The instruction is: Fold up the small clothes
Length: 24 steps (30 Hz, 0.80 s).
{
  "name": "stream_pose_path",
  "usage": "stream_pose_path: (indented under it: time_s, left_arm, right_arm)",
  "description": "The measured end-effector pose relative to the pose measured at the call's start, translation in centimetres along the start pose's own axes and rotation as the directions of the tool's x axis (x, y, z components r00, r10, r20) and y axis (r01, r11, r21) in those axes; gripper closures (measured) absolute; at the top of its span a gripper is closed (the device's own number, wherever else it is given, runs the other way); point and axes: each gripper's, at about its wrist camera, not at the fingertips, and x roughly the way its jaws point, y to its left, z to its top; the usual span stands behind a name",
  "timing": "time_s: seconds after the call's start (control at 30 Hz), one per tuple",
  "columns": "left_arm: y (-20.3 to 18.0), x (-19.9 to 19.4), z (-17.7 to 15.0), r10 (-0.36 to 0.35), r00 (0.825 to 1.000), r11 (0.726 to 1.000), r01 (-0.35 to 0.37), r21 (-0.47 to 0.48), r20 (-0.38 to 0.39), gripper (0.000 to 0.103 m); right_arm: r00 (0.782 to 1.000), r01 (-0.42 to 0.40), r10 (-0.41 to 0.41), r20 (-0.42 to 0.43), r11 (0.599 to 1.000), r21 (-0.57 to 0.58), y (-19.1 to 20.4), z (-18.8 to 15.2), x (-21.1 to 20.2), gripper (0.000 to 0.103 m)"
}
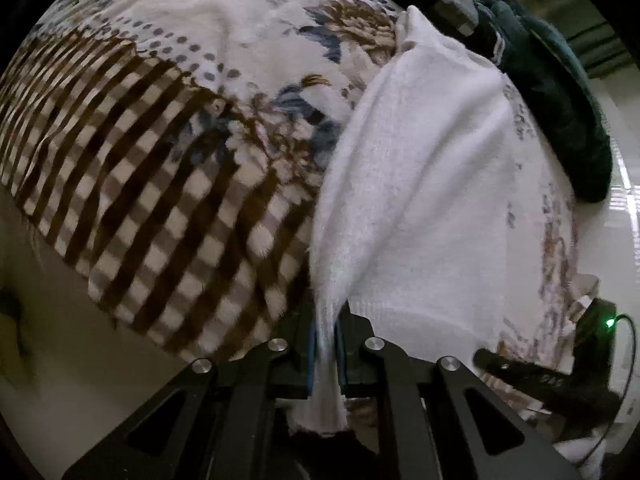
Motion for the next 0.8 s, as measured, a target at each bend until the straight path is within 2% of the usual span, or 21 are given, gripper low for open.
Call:
stream_pose_path:
  time_s: [0.1,0.23,0.33,0.37,0.47,0.53,0.57,0.6,0.63,0.7,0.8]
  left_arm:
    - [0.2,0.0,0.2,0.012,1.000,0.999,-0.011,0.035,-0.020,0.097]
    - [2.1,2.2,1.6,0.020,0.997,0.999,-0.018,0.030,-0.073,0.097]
    - [4.4,5.0,2.0,0.044,0.989,0.997,-0.035,0.062,-0.140,0.096]
    - [5.0,5.6,2.3,0.021,0.987,0.999,-0.013,0.050,-0.160,0.096]
    - [5.9,5.3,3.2,-0.057,0.978,0.997,0.064,0.031,-0.199,0.086]
    - [6.5,3.8,3.7,-0.115,0.975,0.993,0.118,0.002,-0.190,0.057]
    - [6.8,3.0,3.9,-0.135,0.975,0.991,0.135,-0.011,-0.174,0.049]
    - [7.0,2.4,4.2,-0.161,0.975,0.987,0.160,-0.019,-0.155,0.041]
    - [7.1,2.0,4.5,-0.184,0.973,0.983,0.183,-0.021,-0.137,0.041]
    - [7.0,2.3,5.1,-0.224,0.965,0.975,0.223,-0.023,-0.134,0.040]
    - [6.2,4.9,5.8,-0.280,0.943,0.959,0.282,-0.015,-0.179,0.040]
  right_arm:
    - [1.000,0.001,-0.001,0.011,1.000,0.002,0.8,-1.4,-0.9,0.097]
    - [1.000,0.002,-0.002,-0.003,1.000,0.015,1.9,-2.6,-1.6,0.097]
    - [0.999,0.027,-0.026,-0.026,1.000,0.016,3.8,-2.8,0.9,0.097]
    - [0.998,0.032,-0.032,-0.048,0.999,0.009,4.1,-2.8,2.2,0.097]
    - [0.994,0.028,-0.029,-0.108,1.000,-0.012,4.7,-2.1,5.2,0.094]
    - [0.990,-0.028,0.029,-0.136,1.000,0.013,4.7,-1.1,5.3,0.086]
    - [0.989,-0.061,0.066,-0.129,0.997,0.041,4.3,-1.0,4.8,0.080]
    - [0.988,-0.102,0.109,-0.108,0.992,0.070,3.8,-0.9,4.0,0.057]
    - [0.985,-0.139,0.147,-0.085,0.986,0.094,3.3,-1.0,3.3,0.044]
    - [0.980,-0.178,0.187,-0.062,0.976,0.127,2.7,-1.2,2.8,0.042]
    - [0.976,-0.191,0.204,-0.072,0.969,0.155,1.9,-1.4,4.3,0.041]
